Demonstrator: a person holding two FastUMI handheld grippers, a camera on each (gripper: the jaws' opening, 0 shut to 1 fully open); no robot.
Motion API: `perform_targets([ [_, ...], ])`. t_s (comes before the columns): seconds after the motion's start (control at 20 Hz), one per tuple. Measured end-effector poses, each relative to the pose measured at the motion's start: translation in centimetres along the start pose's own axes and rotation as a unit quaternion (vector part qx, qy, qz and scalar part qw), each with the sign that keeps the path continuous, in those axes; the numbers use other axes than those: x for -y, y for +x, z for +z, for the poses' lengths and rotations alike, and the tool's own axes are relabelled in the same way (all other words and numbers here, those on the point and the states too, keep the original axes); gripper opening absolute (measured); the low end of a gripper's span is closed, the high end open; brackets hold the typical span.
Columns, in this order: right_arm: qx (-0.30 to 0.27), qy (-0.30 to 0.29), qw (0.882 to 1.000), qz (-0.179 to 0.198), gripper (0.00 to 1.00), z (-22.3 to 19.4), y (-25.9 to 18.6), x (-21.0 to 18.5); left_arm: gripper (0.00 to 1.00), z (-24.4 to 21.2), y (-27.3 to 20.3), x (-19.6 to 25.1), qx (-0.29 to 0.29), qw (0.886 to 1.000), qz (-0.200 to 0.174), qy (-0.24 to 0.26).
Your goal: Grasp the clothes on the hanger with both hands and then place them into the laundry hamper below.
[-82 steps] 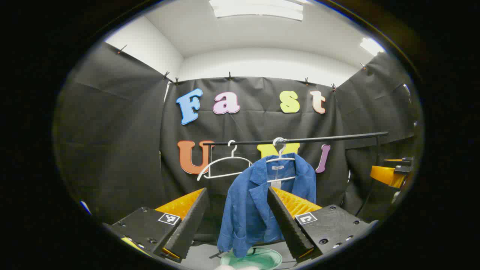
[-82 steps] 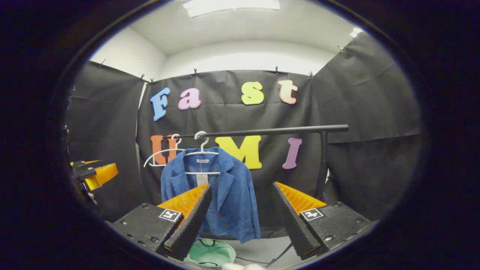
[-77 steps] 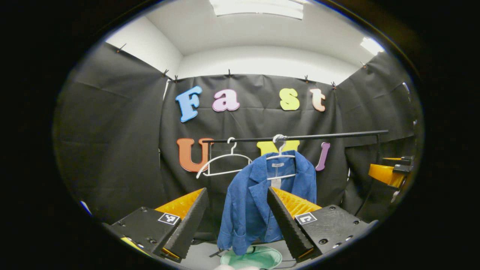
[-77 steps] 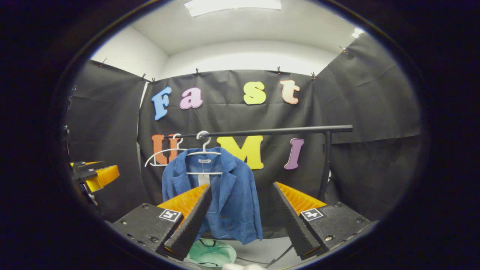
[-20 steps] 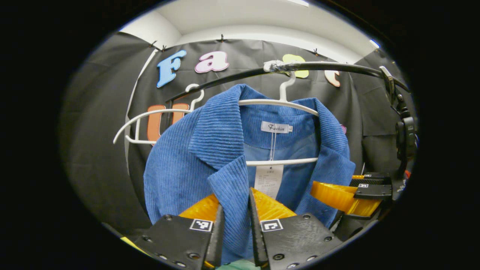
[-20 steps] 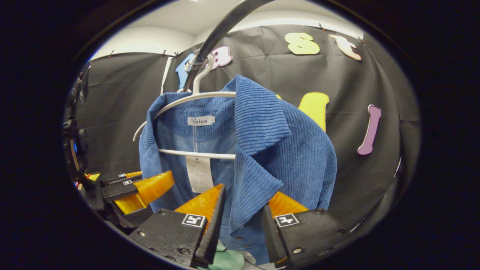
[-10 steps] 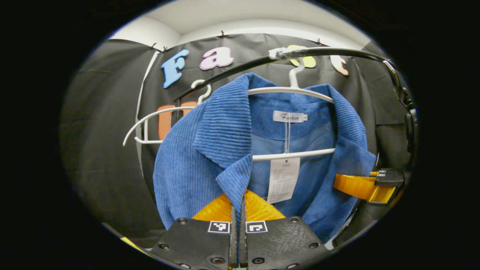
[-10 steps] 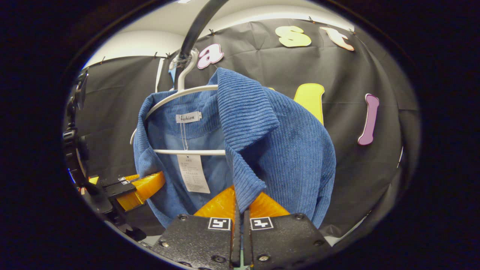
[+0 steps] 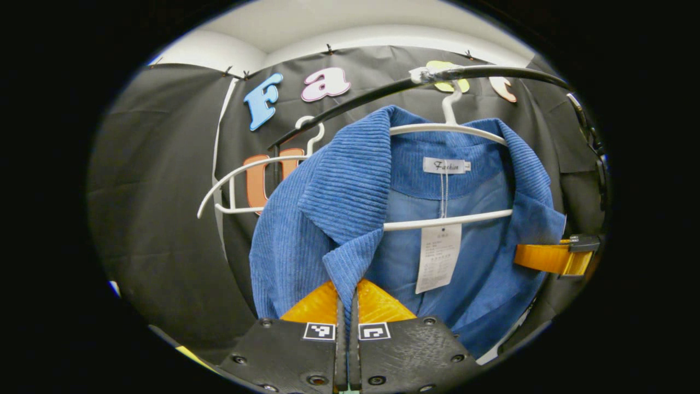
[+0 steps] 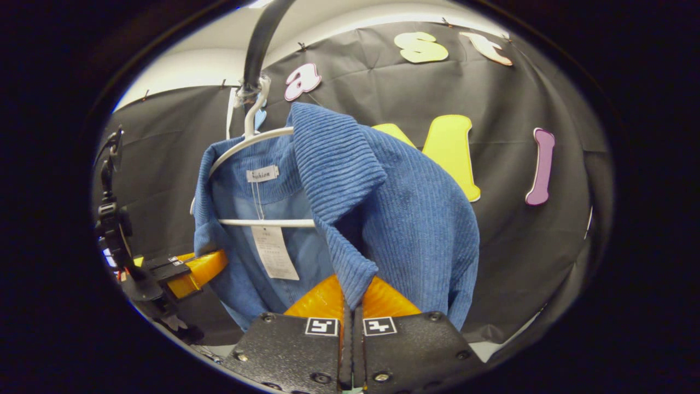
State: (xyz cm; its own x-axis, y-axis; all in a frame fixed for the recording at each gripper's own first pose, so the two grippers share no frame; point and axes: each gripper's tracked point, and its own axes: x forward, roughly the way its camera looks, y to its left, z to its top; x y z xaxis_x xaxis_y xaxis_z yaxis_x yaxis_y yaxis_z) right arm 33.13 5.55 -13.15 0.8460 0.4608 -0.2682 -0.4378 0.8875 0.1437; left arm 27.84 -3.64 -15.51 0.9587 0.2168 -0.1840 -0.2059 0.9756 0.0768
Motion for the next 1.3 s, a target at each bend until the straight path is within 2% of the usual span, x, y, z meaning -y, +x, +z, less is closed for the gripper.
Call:
perform_targets([
  [0.05, -0.004, 0.007, 1.000, 0.018, 0.04, -0.1, -0.1, -0.3, 0.07, 0.0, 0.0, -0.2, 0.001, 1.000, -0.002, -0.002],
  [0.1, -0.003, 0.013, 1.000, 0.021, 0.04, -0.1, 0.0, 0.0, 0.00, 0.1, -0.1, -0.5, 0.000, 1.000, 0.002, -0.002],
  [0.15, -0.005, 0.021, 0.999, 0.030, 0.04, 0.0, 0.0, 0.2, 0.06, 0.2, 0.0, -0.6, 0.000, 1.000, 0.001, -0.003],
  [0.2, -0.006, 0.030, 0.999, 0.038, 0.04, -0.1, -0.3, 0.7, 0.06, 0.2, 0.0, -0.8, 0.000, 1.000, 0.002, -0.004],
  [0.25, -0.004, 0.038, 0.998, 0.042, 0.04, 0.2, -0.5, 1.1, 0.01, 0.2, 0.0, -0.9, 0.000, 1.000, 0.000, -0.006],
  [0.35, -0.008, 0.051, 0.996, 0.066, 0.04, 0.4, -0.5, 1.2, 0.01, 0.4, 0.2, -1.0, -0.001, 1.000, -0.008, -0.010],
  [0.4, -0.011, 0.058, 0.995, 0.076, 0.04, 0.3, -0.6, 1.2, 0.06, 0.5, 0.3, -1.3, -0.002, 1.000, -0.008, -0.013],
  [0.45, -0.013, 0.065, 0.994, 0.087, 0.04, 0.4, -0.7, 1.3, 0.06, 0.6, 0.4, -1.4, -0.002, 1.000, -0.012, -0.016],
  [0.5, -0.013, 0.072, 0.993, 0.095, 0.04, 0.6, -0.8, 1.6, 0.01, 0.7, 0.4, -1.6, -0.003, 1.000, -0.015, -0.018],
  [0.6, -0.022, 0.095, 0.987, 0.131, 0.04, 0.6, -1.1, 1.2, 0.01, 1.0, 0.5, -1.9, -0.003, 0.999, -0.025, -0.023],
  [0.7, -0.036, 0.130, 0.975, 0.179, 0.04, 0.7, -1.7, 0.4, 0.01, 1.4, 0.5, -1.9, -0.003, 0.999, -0.043, -0.030],
  [0.85, -0.026, 0.190, 0.958, 0.213, 0.04, 1.6, -2.1, 1.0, 0.01, 2.3, 0.5, -2.3, 0.001, 0.997, -0.069, -0.046],
  [0.9, -0.017, 0.217, 0.949, 0.228, 0.04, 2.3, -2.3, 1.0, 0.01, 2.8, 0.2, -2.6, 0.004, 0.996, -0.076, -0.055],
  [1.1, 0.029, 0.314, 0.912, 0.263, 0.04, 4.7, -3.2, 2.6, 0.02, 5.4, -0.2, -4.3, 0.031, 0.990, -0.095, -0.100],
  [1.15, 0.040, 0.332, 0.902, 0.272, 0.04, 5.3, -3.4, 2.8, 0.06, 6.0, -0.4, -4.8, 0.037, 0.988, -0.100, -0.111],
  [1.2, 0.050, 0.345, 0.895, 0.278, 0.04, 5.9, -3.5, 3.0, 0.02, 6.6, -0.5, -5.3, 0.046, 0.986, -0.104, -0.121],
  [1.25, 0.056, 0.354, 0.890, 0.283, 0.03, 6.5, -3.5, 3.3, 0.06, 7.2, -0.7, -5.7, 0.053, 0.984, -0.112, -0.130],
  [1.3, 0.058, 0.356, 0.889, 0.283, 0.03, 6.6, -3.3, 3.6, 0.06, 7.8, -0.5, -6.2, 0.060, 0.982, -0.115, -0.136],
])
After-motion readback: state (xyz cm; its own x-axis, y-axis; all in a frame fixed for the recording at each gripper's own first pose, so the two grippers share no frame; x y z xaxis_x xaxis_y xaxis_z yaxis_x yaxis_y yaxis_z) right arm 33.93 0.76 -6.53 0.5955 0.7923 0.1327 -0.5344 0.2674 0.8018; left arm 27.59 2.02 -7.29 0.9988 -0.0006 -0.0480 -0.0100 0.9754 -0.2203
